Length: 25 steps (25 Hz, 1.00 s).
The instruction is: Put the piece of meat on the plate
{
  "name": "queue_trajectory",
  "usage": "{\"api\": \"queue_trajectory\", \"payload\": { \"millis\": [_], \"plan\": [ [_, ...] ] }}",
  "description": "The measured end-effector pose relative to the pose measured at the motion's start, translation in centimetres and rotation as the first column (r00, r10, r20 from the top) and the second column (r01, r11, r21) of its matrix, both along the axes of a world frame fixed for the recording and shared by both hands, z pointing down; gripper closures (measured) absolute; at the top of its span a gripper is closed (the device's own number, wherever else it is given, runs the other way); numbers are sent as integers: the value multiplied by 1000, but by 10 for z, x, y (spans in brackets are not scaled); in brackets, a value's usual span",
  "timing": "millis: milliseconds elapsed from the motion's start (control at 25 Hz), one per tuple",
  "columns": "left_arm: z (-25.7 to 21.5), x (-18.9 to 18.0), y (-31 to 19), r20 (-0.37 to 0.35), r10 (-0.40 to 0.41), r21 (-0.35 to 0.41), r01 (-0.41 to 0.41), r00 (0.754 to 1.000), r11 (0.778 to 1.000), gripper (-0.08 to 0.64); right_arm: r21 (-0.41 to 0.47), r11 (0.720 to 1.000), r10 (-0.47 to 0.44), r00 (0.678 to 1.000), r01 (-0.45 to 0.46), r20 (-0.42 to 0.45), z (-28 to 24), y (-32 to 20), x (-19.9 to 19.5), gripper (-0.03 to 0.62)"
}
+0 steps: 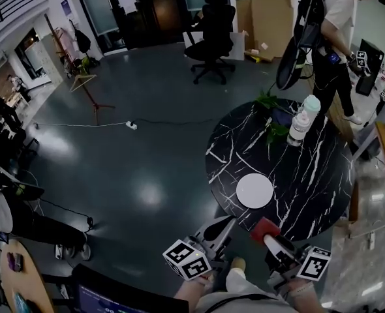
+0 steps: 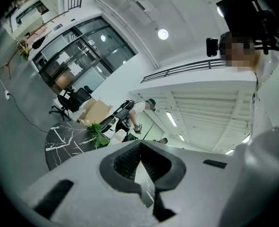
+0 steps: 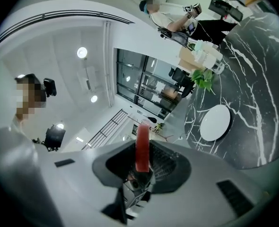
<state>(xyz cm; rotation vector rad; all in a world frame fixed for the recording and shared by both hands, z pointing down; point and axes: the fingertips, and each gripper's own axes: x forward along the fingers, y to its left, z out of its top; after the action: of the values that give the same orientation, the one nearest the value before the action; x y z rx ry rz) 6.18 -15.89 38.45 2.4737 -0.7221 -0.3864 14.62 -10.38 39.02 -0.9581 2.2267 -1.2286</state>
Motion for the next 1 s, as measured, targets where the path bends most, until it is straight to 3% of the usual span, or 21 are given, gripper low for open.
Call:
{"api": "queue_trajectory", "payload": {
  "millis": [520, 800, 1000],
  "plan": [
    [13, 17, -48, 36, -72, -41, 73, 997, 996, 551, -53, 996, -72, 997, 71, -11, 23, -54, 20, 508],
    [37, 23, -78, 63, -72, -59, 76, 995, 995, 551, -99, 994, -47, 999, 46, -11, 45, -80, 32, 508],
    [54, 32, -113, 102, -71, -33, 74, 992, 997, 551, -152, 988, -23, 999, 17, -36, 67, -104, 44, 508]
  ]
}}
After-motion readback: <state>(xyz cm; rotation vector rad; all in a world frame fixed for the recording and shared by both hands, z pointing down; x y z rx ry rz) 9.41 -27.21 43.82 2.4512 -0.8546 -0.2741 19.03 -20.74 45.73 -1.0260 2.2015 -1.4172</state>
